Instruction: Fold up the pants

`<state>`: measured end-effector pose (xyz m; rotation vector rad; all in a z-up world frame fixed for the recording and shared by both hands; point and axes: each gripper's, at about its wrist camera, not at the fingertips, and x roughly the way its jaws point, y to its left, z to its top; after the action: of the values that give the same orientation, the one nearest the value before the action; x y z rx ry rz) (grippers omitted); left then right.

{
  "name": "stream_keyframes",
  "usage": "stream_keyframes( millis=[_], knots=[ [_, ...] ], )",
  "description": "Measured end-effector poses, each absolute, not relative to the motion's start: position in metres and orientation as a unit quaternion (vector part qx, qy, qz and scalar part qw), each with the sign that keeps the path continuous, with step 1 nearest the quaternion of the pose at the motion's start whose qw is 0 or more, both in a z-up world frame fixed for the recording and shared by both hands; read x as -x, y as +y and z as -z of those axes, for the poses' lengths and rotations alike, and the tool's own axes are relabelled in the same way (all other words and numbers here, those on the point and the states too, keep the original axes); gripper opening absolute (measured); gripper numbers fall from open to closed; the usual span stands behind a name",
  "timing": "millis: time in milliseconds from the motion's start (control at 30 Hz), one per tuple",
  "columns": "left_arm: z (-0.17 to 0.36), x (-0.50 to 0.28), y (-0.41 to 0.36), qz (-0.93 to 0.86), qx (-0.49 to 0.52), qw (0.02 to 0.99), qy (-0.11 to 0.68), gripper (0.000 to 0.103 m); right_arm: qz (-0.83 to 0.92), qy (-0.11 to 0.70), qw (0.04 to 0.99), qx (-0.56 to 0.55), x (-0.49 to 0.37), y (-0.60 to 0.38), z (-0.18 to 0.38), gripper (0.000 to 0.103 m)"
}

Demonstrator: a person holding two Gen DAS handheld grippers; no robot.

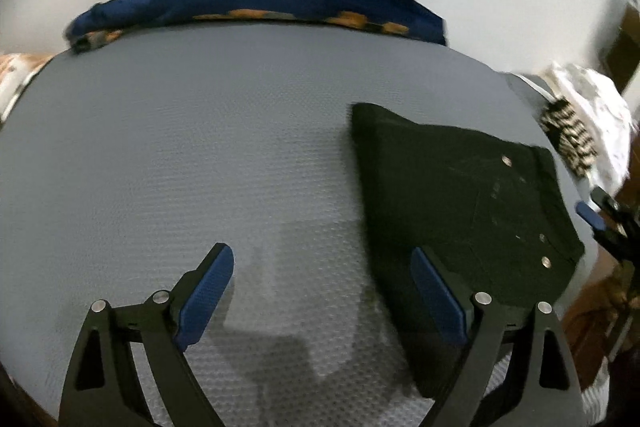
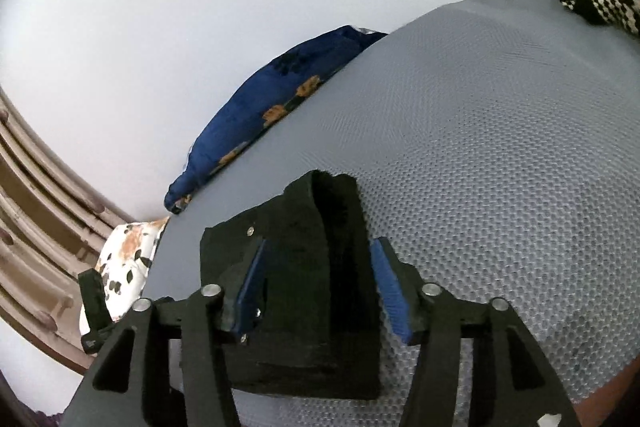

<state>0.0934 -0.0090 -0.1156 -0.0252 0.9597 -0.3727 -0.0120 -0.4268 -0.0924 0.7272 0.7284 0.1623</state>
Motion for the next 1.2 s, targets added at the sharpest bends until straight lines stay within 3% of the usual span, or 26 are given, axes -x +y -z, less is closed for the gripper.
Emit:
stream_keyframes(
  millis=[167,533,600,833,933,967,1000,1100,1167,1200],
  knots=[
    [0.13,-0.105,-0.027,0.233,0.03,0.835,0.497,0.09,-0.075,0.382,0.862,-0.326,0.002,-0.412,0.102,0.073],
    [0.148,-0.145,-0.037,0.303,0.114,0.796,0.511,0.09,-0.102,0.427,0.829,-0.348,-0.027,-0.414,0.133,0.074],
    [0.148,-0.148,-0.045,0.312,0.101,0.796,0.51,0.09,-0.118,0.431,0.829,-0.335,-0.032,-0.407,0.132,0.079],
    [0.148,-0.125,-0.088,0.336,-0.013,0.803,0.492,0.091,-0.155,0.458,0.834,-0.265,-0.045,-0.38,0.13,0.08],
    [0.15,-0.117,-0.09,0.326,-0.025,0.819,0.472,0.091,-0.144,0.472,0.83,-0.261,-0.049,-0.385,0.132,0.059],
    [0.15,-0.116,-0.091,0.325,-0.03,0.822,0.467,0.09,-0.145,0.474,0.826,-0.268,-0.05,-0.389,0.134,0.045],
    [0.15,-0.114,-0.091,0.325,-0.036,0.825,0.462,0.088,-0.152,0.475,0.819,-0.284,-0.05,-0.394,0.137,0.038],
    [0.145,-0.105,-0.091,0.314,-0.045,0.84,0.441,0.068,-0.156,0.472,0.808,-0.317,-0.049,-0.395,0.143,0.029],
    [0.142,-0.107,-0.086,0.304,-0.037,0.847,0.435,0.048,-0.153,0.464,0.808,-0.33,-0.047,-0.393,0.141,0.026],
    [0.142,-0.111,-0.082,0.302,-0.028,0.848,0.434,0.044,-0.149,0.459,0.807,-0.339,-0.046,-0.393,0.14,0.025]
  ],
)
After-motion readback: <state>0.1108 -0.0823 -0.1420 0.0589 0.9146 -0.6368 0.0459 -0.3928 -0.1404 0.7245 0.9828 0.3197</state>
